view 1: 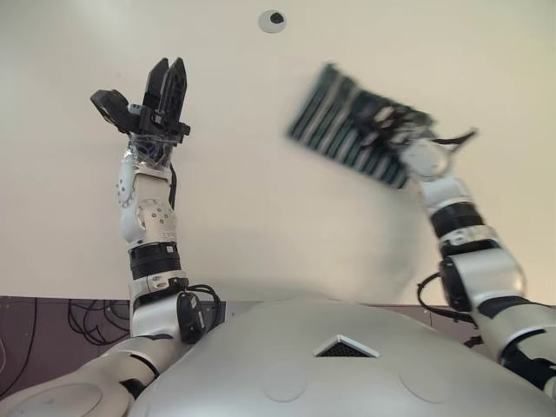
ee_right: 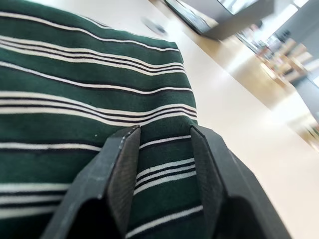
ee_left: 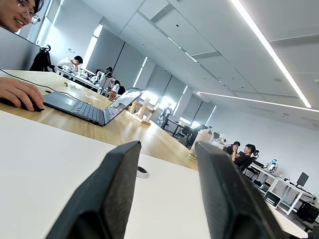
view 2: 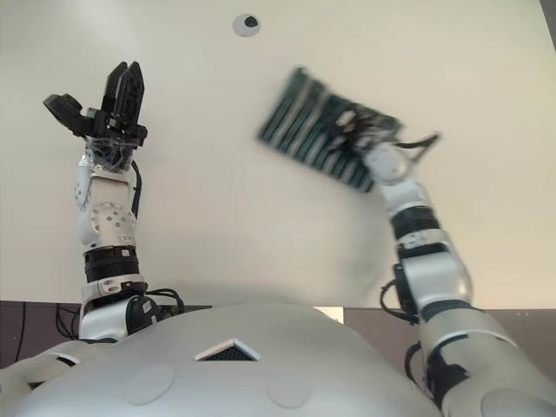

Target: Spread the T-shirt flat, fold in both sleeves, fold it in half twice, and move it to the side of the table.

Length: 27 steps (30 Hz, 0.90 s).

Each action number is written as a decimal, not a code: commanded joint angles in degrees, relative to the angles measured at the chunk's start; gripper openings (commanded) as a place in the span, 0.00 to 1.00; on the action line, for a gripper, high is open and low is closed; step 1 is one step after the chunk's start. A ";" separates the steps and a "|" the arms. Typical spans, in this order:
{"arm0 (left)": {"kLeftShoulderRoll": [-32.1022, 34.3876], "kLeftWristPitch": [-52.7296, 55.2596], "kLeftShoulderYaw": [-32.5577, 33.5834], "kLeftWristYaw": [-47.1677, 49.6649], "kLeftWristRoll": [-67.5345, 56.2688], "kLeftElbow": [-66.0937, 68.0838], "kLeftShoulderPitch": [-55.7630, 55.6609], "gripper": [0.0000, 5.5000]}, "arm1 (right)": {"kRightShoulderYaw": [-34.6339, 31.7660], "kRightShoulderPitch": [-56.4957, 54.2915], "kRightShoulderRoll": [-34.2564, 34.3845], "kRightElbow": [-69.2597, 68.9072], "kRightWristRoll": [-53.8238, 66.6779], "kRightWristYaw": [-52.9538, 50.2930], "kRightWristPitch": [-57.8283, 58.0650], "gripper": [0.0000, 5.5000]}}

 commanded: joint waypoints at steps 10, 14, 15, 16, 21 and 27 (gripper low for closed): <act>-3.26 -10.16 1.25 -0.15 2.35 8.49 -2.50 0.36 | -19.51 -6.06 -6.10 14.95 13.50 -3.73 4.10 0.33; -5.14 -20.63 4.17 4.44 5.16 12.18 -3.75 0.36 | -23.57 -6.17 -0.47 3.80 19.12 0.05 -18.32 0.33; -5.94 -25.25 4.72 6.36 7.16 14.43 -4.26 0.36 | -22.55 -5.29 2.45 0.67 18.63 0.27 -25.86 0.33; -6.81 -29.95 5.05 8.42 9.28 16.79 -4.87 0.36 | -20.89 -4.35 5.89 -1.94 17.81 0.20 -32.05 0.33; -6.69 -49.94 5.52 18.39 22.49 27.20 -7.23 0.36 | -15.25 -5.73 16.98 -5.85 19.80 3.73 -37.03 0.33; -3.76 -66.38 6.27 27.07 32.78 32.98 -6.05 0.36 | -15.39 -10.74 24.92 -1.46 32.91 22.64 -27.52 0.33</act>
